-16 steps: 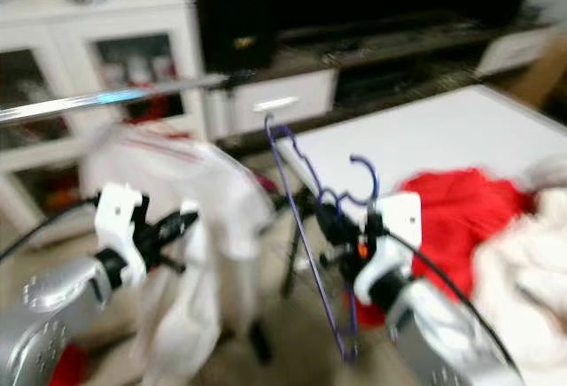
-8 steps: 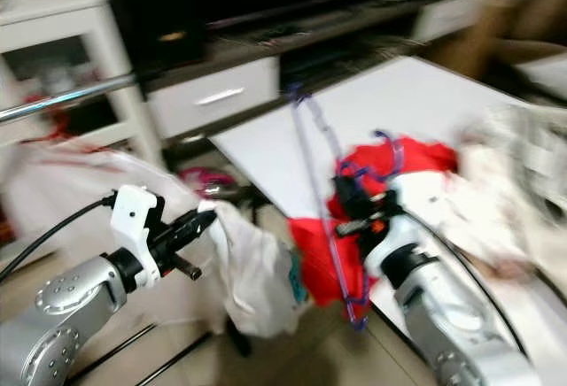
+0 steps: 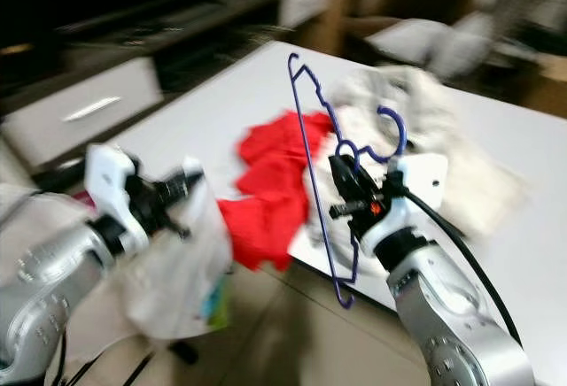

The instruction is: Hang hanger

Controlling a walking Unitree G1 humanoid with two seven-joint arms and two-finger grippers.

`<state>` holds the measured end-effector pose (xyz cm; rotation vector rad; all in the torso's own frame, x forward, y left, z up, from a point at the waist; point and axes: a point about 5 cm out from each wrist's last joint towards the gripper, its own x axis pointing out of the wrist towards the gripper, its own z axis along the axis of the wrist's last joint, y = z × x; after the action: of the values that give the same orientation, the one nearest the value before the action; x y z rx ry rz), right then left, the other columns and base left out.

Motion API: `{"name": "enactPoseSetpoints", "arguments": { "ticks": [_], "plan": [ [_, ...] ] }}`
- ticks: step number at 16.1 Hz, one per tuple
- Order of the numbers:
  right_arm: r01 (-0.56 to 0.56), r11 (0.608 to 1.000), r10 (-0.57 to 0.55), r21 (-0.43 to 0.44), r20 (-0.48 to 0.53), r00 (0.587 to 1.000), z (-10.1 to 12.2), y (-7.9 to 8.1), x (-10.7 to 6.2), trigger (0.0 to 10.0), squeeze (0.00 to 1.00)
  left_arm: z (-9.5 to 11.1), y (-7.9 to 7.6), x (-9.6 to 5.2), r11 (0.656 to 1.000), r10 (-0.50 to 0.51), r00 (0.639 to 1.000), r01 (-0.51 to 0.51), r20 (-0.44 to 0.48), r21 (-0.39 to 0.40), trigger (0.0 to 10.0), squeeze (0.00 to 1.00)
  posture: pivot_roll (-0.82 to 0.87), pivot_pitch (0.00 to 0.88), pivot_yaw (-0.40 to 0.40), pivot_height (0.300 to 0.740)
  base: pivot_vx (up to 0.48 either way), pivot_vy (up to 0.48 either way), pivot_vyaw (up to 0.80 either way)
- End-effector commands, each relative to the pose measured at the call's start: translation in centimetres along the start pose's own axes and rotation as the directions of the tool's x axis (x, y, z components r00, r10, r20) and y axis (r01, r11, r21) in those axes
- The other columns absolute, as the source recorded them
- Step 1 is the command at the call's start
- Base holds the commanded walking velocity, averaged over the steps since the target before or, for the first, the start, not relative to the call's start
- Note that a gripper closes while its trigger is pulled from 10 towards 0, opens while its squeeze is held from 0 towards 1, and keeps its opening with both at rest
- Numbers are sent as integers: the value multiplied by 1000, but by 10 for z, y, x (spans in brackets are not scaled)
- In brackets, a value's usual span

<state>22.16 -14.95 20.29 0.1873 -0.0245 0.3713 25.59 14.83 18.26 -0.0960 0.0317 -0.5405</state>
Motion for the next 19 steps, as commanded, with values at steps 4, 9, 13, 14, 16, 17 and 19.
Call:
{"name": "enactPoseSetpoints", "arguments": {
  "ticks": [4, 9, 13, 14, 16, 17, 19],
  "plan": [
    [5, 1000, -3, -21, 76, 997, 25, 4, 7, 10000, 0, 24, 13, 3, 986, 152, 983, -157, 101, 49, 10000, 0, 11, 0, -13, 740, 0, 0, -800],
    [73, 997, -73, -39, -3, 997, 12, -5, 7, 10000, 0, 20, 9, 4, 991, 121, 989, -125, 87, 44, 10000, 0, -11, 0, -3, 740, 0, 0, -800],
    [-10, 992, -3, -124, -99, 995, 1, -6, -8, 10000, 0, 10, 2, 9, 995, 82, 996, -84, 47, 47, 10000, 0, -17, 0, 21, 740, 0, 0, -800],
    [-22, 992, 9, -126, -104, 995, 2, -7, -9, 10000, 0, 10, 1, 10, 996, 70, 996, -73, 53, 46, 10000, 0, -11, 0, 18, 740, 0, 0, -800],
    [-45, 988, 28, -149, -113, 993, 4, -14, -10, 10000, 0, 12, -4, 10, 998, 48, 996, -51, 78, 26, 10000, 0, -2, 0, 14, 740, 0, 0, -800],
    [-66, 988, 50, -139, -116, 992, 5, -16, -9, 10000, 0, 12, -4, 9, 998, 51, 995, -54, 87, 30, 10000, 0, 5, 0, -5, 740, 0, 0, -800],
    [-83, 986, 66, -143, -124, 990, 4, -15, -8, 10000, 0, 12, 0, 5, 998, 62, 993, -65, 101, 27, 10000, 0, 5, 0, -5, 740, 0, 0, -800]
  ]
}}
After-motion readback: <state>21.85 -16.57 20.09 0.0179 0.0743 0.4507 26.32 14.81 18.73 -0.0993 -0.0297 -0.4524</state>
